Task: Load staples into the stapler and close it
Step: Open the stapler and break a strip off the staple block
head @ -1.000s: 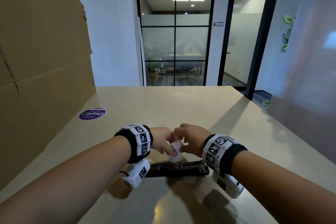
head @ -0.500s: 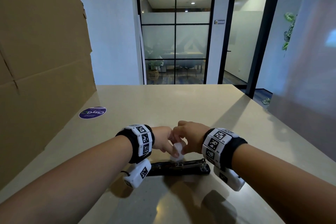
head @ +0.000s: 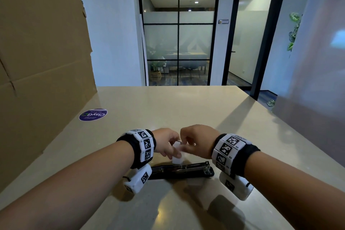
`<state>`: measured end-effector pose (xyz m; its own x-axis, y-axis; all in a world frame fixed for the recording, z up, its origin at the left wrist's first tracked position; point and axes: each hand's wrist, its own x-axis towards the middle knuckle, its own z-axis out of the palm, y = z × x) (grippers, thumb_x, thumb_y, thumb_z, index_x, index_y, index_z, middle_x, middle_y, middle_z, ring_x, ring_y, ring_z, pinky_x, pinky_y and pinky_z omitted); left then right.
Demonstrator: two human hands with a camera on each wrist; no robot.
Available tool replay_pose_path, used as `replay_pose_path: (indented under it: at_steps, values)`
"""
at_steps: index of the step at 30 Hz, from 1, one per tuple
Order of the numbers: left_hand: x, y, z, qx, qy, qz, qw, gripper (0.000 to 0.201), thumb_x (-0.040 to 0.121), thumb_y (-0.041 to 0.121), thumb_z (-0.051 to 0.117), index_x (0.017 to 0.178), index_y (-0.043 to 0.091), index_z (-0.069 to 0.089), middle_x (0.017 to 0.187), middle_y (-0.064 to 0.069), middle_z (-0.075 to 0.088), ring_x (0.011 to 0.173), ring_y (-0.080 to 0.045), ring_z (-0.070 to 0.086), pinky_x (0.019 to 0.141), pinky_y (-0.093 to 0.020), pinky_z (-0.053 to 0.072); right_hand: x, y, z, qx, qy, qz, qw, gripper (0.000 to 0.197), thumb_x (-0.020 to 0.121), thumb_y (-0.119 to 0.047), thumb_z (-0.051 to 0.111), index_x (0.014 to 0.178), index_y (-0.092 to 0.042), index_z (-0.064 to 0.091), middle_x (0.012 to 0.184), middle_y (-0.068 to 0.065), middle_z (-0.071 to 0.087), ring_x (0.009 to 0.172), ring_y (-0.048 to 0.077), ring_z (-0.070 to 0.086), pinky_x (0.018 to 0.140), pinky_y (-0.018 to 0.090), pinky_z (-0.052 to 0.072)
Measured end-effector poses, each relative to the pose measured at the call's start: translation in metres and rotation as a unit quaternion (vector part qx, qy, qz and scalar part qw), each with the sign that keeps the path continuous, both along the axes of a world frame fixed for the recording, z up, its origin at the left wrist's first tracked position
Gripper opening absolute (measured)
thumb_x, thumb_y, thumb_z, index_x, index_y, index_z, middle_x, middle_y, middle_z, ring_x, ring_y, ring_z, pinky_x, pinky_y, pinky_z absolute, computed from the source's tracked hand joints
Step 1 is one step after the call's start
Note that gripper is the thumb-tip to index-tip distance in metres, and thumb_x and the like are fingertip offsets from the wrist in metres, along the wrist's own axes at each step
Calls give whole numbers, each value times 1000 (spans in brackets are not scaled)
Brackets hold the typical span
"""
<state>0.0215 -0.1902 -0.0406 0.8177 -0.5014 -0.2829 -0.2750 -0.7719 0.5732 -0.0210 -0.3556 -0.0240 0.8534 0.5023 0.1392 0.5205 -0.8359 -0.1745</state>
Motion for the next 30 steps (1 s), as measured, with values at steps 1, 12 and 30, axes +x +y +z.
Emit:
replay_pose_path:
  at_steps: [1,12,30]
  values:
    - [1,0,0,0,0,1,1000,45,80,21,75,119,6,59,123,-17,63,81,-18,71,69,-23,57,0,1,1,-6,-2,-7,1000,15,84,-37,59,86,-22,61,77,-5,58,73,19,51,66,27,40]
    - [-3,-2,3,35,-30,12,999,49,79,28,76,121,10,57,114,-9,67,47,5,62,49,-11,47,9,12,-4,20,64,-63,996,19,85,-17,53,102,-15,62,86,-2,56,81,20,52,72,27,42]
    - [-6,11,21,8,-92,8,996,30,77,30,76,98,28,54,99,9,59,77,-4,56,72,-26,48,9,12,-5,-53,-78,16,995,15,81,-18,65,90,-24,76,102,1,69,116,26,49,96,34,36]
